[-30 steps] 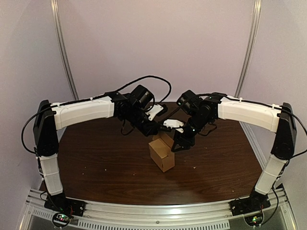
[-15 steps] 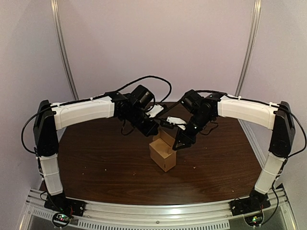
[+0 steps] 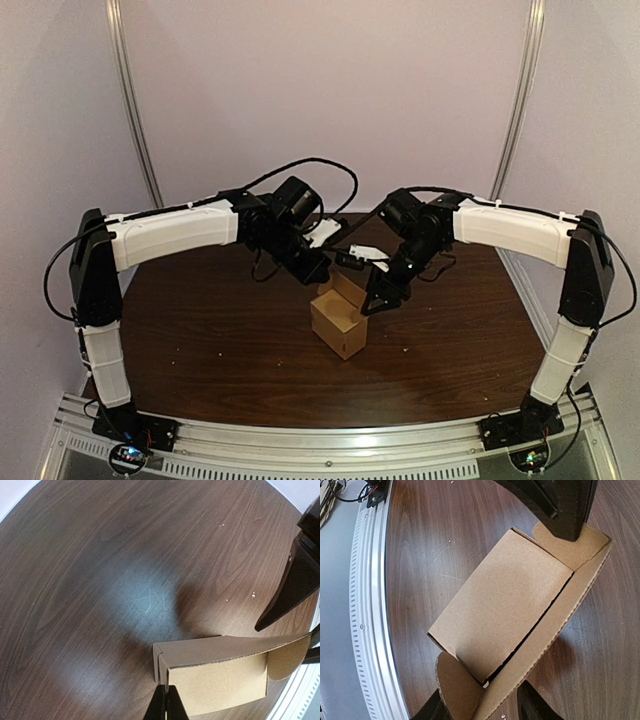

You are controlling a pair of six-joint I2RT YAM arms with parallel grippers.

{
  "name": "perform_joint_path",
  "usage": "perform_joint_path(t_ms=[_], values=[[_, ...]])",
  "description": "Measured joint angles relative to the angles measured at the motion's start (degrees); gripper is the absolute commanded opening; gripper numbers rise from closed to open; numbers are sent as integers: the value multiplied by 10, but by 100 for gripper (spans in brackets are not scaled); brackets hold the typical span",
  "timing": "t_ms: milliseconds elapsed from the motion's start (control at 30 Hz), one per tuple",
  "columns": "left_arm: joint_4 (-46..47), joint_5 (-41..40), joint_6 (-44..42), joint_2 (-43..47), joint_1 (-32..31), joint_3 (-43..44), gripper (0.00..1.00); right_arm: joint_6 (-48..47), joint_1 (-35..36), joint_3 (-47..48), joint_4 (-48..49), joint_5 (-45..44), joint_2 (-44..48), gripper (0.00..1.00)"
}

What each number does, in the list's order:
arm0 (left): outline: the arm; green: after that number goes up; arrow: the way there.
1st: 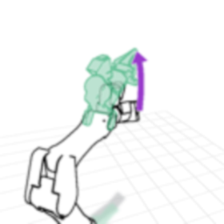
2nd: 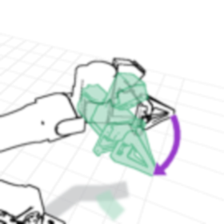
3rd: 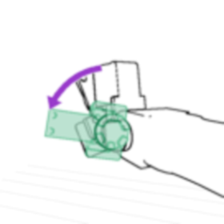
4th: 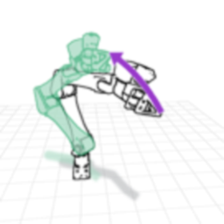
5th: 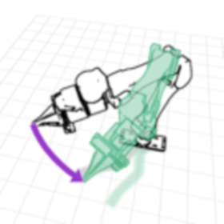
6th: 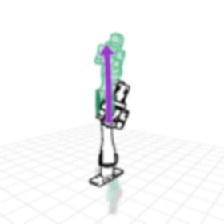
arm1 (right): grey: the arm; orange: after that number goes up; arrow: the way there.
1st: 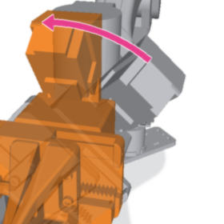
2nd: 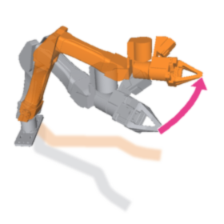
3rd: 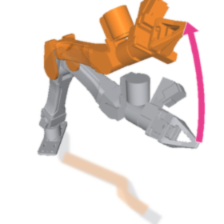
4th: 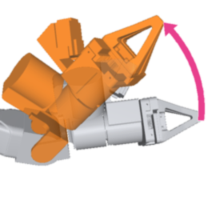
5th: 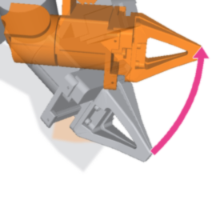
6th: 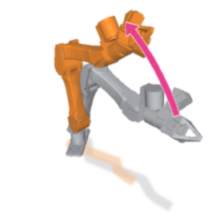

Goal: Fold the paper box

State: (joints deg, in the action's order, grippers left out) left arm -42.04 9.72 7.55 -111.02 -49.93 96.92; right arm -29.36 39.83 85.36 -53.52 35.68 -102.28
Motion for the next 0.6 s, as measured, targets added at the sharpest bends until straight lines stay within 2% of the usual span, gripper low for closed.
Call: perform_joint_path(t_ms=[333,600], values=[[-5,21,-5,0,-2,1,0,-61,19,8,-26,-24,1,44],[-14,27,-9,0,-2,3,0,-56,3,26,-42,-5,1,44]])
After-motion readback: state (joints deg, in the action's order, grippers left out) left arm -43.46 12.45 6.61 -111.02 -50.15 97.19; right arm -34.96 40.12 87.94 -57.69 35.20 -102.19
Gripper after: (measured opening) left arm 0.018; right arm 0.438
